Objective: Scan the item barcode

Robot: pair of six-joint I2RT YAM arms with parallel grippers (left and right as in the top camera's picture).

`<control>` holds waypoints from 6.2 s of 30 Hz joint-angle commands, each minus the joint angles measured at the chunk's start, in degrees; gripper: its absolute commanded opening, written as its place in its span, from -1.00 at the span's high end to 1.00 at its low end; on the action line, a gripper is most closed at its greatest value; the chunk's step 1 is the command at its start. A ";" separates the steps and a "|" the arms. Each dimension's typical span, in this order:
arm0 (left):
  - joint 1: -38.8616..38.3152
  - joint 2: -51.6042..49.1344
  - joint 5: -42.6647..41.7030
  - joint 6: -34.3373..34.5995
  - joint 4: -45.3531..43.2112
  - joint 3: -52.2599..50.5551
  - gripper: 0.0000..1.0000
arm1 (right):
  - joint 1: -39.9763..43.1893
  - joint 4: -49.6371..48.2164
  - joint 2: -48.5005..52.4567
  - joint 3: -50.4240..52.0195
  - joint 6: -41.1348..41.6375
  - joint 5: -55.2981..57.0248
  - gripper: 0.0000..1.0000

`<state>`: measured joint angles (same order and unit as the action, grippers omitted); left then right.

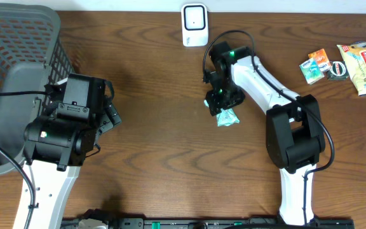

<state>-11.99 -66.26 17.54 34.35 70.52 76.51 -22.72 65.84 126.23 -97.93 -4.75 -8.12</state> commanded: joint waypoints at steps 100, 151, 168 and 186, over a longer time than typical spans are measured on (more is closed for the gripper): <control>0.31 0.07 1.16 0.26 0.17 0.11 -1.00 | 13.27 -37.29 -3.17 -10.64 2.95 44.17 0.98; 0.31 0.07 1.16 0.26 0.17 0.11 -1.00 | 5.27 7.48 -55.52 15.43 18.45 12.24 -0.99; 0.31 0.07 1.16 0.26 0.17 0.11 -1.00 | 5.27 13.31 -55.36 15.56 18.45 6.05 -0.99; 0.31 0.07 1.16 0.26 0.17 0.11 -1.00 | 5.25 13.33 -58.07 15.56 19.50 6.01 -0.99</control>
<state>-11.99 -66.26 17.54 34.35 70.50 76.51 -17.12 79.59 70.54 -82.63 13.89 -1.76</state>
